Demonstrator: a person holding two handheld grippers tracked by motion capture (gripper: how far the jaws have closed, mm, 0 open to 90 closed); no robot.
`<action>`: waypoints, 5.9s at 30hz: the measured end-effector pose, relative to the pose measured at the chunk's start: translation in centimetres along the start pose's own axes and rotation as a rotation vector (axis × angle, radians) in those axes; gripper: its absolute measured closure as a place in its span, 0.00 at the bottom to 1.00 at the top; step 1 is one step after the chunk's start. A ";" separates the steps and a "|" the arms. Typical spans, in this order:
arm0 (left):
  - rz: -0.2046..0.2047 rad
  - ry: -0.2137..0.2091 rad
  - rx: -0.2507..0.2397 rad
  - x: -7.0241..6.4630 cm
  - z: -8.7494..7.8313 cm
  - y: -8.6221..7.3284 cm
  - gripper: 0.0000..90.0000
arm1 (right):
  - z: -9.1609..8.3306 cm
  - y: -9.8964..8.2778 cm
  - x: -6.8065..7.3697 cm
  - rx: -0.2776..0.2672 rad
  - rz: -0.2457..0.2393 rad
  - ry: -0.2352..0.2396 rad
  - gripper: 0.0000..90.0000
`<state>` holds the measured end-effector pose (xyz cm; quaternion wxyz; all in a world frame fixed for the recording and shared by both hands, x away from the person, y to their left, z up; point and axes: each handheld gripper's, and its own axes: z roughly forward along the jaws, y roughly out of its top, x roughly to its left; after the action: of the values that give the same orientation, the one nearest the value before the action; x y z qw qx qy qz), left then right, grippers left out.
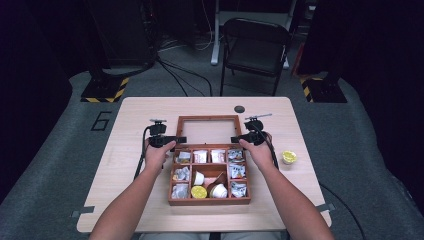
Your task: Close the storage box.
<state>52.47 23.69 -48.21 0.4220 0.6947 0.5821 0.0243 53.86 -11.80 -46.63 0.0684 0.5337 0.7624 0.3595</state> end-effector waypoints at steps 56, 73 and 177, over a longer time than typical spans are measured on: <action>-0.020 -0.026 0.029 0.9 1.8 -0.4 0.35 | 2.1 0.2 -1.2 0.058 0.057 0.045 0.31; -0.046 -0.051 0.027 1.2 2.1 -0.3 0.35 | 2.2 0.3 -1.6 0.068 0.079 0.066 0.31; 0.264 -0.180 -0.209 -5.4 -11.5 0.2 0.44 | -11.9 -0.5 3.1 -0.209 -0.143 0.153 0.47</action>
<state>44.84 25.69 -38.23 0.5356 0.7168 0.4398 0.0776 46.35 -14.85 -37.34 0.0908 0.4390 0.7601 0.4704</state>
